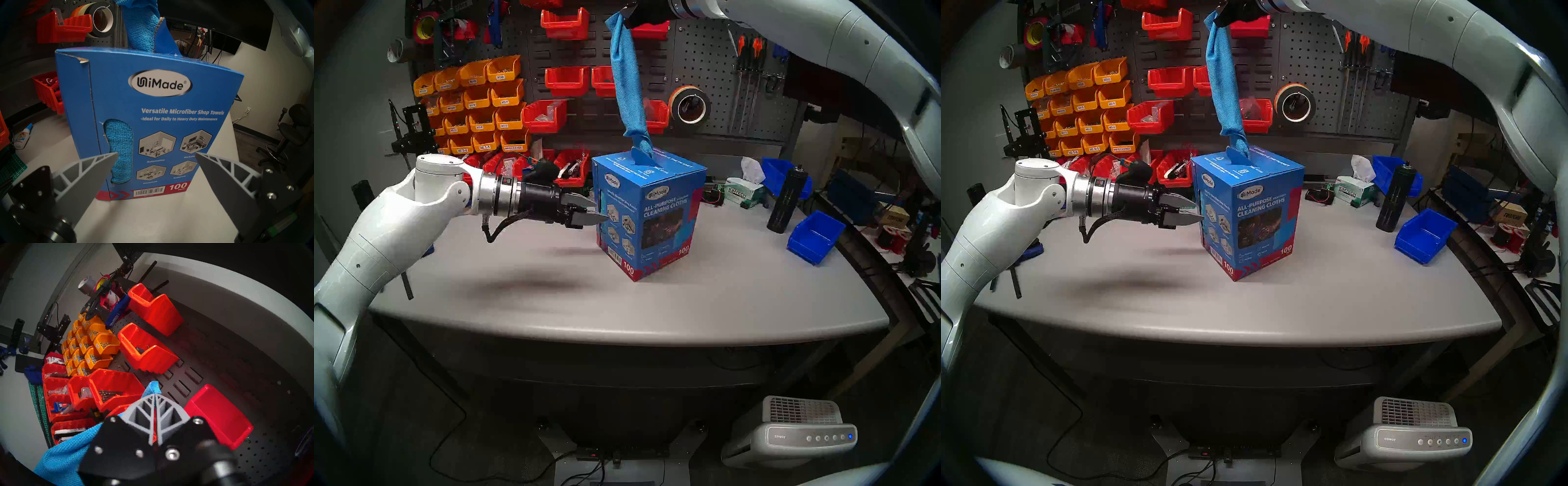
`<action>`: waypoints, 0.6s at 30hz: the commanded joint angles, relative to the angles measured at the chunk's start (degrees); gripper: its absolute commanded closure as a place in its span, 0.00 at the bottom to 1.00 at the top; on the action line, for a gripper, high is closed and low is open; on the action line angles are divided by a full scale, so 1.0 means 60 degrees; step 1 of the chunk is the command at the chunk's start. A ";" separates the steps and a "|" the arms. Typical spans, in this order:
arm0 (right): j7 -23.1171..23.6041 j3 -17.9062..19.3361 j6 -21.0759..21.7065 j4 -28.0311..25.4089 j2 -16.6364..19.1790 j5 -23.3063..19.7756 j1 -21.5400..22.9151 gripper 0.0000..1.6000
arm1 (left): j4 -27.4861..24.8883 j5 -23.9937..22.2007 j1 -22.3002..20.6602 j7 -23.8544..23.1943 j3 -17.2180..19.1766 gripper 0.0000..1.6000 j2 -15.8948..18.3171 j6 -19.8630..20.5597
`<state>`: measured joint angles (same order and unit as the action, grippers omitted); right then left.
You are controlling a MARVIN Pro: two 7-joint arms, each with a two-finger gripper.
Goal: Take out a shop towel
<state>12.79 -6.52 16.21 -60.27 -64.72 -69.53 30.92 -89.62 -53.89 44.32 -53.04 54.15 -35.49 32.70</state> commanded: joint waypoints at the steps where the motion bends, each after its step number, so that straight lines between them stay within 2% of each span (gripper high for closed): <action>1: 0.0011 0.0336 -0.0226 0.0179 0.0028 0.0054 0.0551 1.00 | -0.0027 -0.0078 -0.0264 0.0006 0.0240 0.00 0.0023 -0.0033; 18: 0.0172 0.0358 -0.0305 0.0229 0.0022 0.0111 0.0534 1.00 | -0.0027 -0.0080 -0.0265 0.0007 0.0242 0.00 0.0022 -0.0032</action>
<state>13.99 -6.18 15.34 -59.53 -64.78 -69.01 31.18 -89.62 -53.89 44.32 -53.04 54.15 -35.49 32.70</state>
